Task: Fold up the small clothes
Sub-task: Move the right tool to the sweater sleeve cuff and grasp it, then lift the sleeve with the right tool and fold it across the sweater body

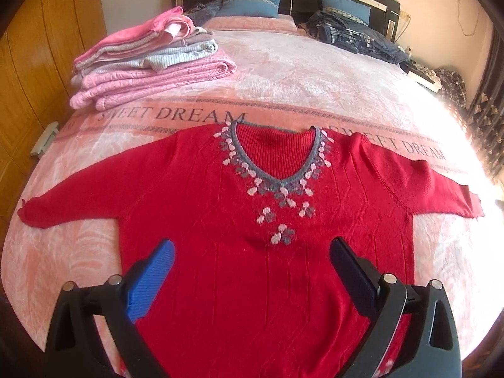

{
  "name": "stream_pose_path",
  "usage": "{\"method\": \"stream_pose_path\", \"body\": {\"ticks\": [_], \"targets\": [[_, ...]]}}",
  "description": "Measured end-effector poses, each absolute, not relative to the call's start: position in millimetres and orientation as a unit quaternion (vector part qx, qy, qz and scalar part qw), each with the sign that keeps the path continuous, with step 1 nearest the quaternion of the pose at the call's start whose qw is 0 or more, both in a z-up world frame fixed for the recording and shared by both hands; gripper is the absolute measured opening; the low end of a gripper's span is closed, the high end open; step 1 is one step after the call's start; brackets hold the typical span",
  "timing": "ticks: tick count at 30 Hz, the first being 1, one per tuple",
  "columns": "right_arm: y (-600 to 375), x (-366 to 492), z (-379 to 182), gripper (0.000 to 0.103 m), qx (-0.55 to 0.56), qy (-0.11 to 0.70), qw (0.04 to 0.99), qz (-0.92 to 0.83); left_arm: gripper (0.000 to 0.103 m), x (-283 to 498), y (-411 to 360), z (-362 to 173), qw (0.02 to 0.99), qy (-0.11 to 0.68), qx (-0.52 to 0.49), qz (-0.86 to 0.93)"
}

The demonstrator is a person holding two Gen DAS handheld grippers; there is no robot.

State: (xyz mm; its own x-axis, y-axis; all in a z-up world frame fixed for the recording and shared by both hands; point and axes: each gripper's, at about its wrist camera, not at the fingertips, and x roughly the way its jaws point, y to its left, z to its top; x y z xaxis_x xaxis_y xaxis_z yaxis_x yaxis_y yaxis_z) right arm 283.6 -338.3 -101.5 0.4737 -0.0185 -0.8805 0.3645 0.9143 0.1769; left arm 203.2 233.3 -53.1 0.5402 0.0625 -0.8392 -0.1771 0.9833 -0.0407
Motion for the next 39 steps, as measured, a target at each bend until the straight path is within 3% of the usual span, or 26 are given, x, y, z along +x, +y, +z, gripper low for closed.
{"method": "stream_pose_path", "body": {"ticks": [11,14,15,16,20,23,25,26,34,39], "targets": [[-449,340,-153,0.097,0.197,0.507,0.824,-0.161,0.099,300,192,-93,0.871,0.478,-0.086,0.073],[-473,345,-166,0.087,0.221,0.509,0.815,-0.166,0.099,307,188,-105,0.869,0.483,-0.077,0.079],[-480,346,-173,0.077,0.234,0.513,0.809,-0.165,0.099,309,187,-109,0.867,0.486,-0.072,0.083],[-485,347,-181,0.074,0.245,0.519,0.803,-0.163,0.099,310,185,-112,0.865,0.489,-0.07,0.086],[-483,347,-192,0.075,0.228,0.517,0.809,-0.161,0.099,316,184,-120,0.859,0.497,-0.072,0.099],[-471,348,-188,0.05,0.183,0.518,0.823,-0.149,0.099,317,181,-119,0.861,0.493,-0.07,0.105],[-471,345,-185,0.022,0.188,0.509,0.83,-0.132,0.099,317,179,-119,0.862,0.492,-0.068,0.105],[-473,342,-184,0.015,0.211,0.5,0.832,-0.112,0.099,316,178,-118,0.861,0.492,-0.068,0.105],[-467,318,-140,0.014,0.247,0.426,0.864,-0.104,0.099,310,199,-105,0.864,0.485,-0.076,0.114],[-426,320,-109,0.013,0.199,0.419,0.877,-0.123,0.099,314,234,-102,0.855,0.499,-0.092,0.109]]}}
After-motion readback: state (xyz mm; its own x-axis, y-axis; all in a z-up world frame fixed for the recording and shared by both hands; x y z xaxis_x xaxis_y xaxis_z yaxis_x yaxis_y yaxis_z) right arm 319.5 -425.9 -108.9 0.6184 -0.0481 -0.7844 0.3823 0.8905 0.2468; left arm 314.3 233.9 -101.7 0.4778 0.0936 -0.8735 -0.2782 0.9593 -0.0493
